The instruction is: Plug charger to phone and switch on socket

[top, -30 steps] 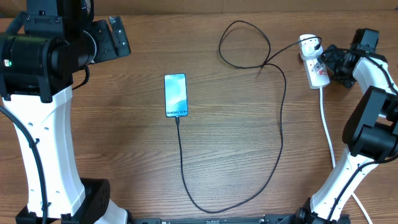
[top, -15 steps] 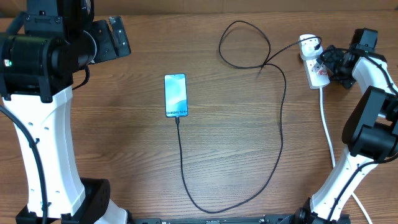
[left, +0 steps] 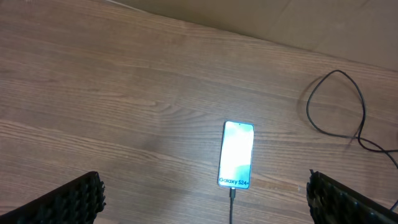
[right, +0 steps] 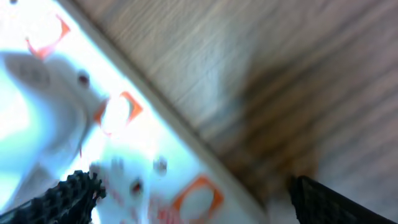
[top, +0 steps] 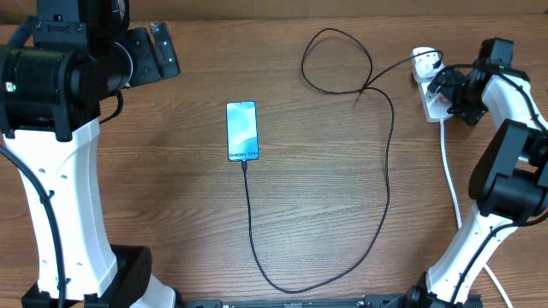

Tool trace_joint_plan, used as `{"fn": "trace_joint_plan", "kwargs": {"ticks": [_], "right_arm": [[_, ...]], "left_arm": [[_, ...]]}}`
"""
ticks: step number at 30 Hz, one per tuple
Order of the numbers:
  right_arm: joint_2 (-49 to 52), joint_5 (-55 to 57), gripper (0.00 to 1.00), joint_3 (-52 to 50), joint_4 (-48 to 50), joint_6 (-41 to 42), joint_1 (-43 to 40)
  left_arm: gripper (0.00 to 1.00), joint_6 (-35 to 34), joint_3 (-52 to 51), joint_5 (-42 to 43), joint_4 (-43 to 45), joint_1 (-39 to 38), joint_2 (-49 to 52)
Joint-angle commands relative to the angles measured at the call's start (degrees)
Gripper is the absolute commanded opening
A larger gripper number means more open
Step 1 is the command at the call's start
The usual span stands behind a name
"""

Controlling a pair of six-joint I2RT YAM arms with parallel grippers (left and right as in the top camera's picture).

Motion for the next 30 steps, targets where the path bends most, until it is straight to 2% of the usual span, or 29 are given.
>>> {"fn": "trace_joint_plan", "kwargs": {"ticks": [1, 8, 15, 20, 24, 30], "right_arm": [[-9.88, 0.28, 1.00, 3.54, -2.99, -1.01, -0.76], [-25.18, 0.17, 1.00, 3.67, -12.39, -1.55, -0.92], [-42.53, -6.78, 1.00, 3.67, -25.86, -9.70, -0.74], [-55.34, -8.46, 1.00, 3.67, -36.09, -10.88, -0.74], [-62.20, -8.33, 1.00, 3.67, -43.10, -10.86, -0.74], [-68.28, -8.31, 1.00, 3.67, -47.30, -10.88, -0.76]], "left_arm": [[1.00, -0.81, 0.68, -0.50, -0.07, 0.04, -0.31], [1.00, -0.83, 0.68, -0.50, -0.07, 0.04, -0.31], [1.00, -0.83, 0.68, -0.50, -0.07, 0.04, -0.31], [1.00, -0.81, 0.68, -0.50, -0.07, 0.04, -0.31], [1.00, -0.83, 0.68, -0.50, -0.07, 0.04, -0.31], [1.00, -0.83, 0.68, -0.50, -0.07, 0.04, -0.31]]}}
